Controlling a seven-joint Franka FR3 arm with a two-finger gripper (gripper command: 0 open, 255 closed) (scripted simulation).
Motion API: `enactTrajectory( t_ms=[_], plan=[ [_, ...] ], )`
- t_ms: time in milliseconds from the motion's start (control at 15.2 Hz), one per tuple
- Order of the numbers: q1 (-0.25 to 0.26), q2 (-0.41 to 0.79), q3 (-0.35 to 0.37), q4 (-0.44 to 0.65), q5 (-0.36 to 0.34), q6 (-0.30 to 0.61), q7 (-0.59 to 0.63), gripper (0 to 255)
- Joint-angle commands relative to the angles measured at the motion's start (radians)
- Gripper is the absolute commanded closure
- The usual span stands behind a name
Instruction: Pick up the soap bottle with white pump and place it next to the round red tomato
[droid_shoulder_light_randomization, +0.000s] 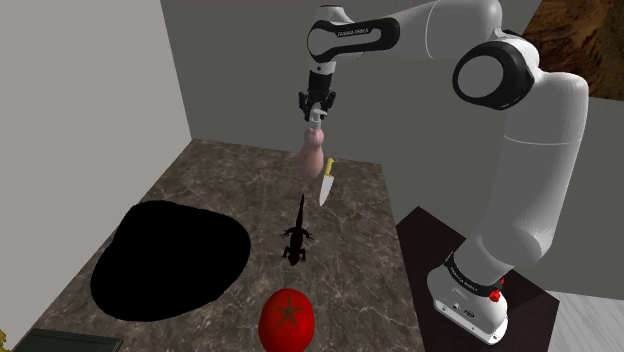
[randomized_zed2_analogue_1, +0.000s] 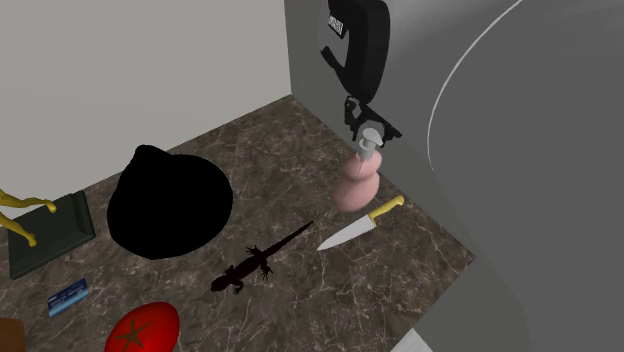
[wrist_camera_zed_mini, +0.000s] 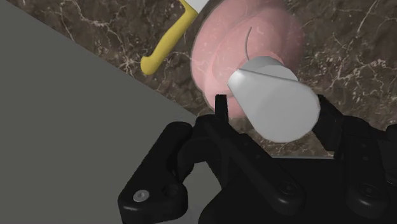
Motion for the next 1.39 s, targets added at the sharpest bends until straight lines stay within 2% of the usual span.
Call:
enactTrajectory(
  t_ms=[0,528,1320],
  plan=[
    [0.000,0.000,0.000,0.000,0.000,0.000,0.000,255],
    [0.000,0.000,0.000,0.000,0.000,0.000,0.000,255],
    [-0.002,-0.006,-0.001,0.152,-0.002,-0.158,0.008,255]
  ],
)
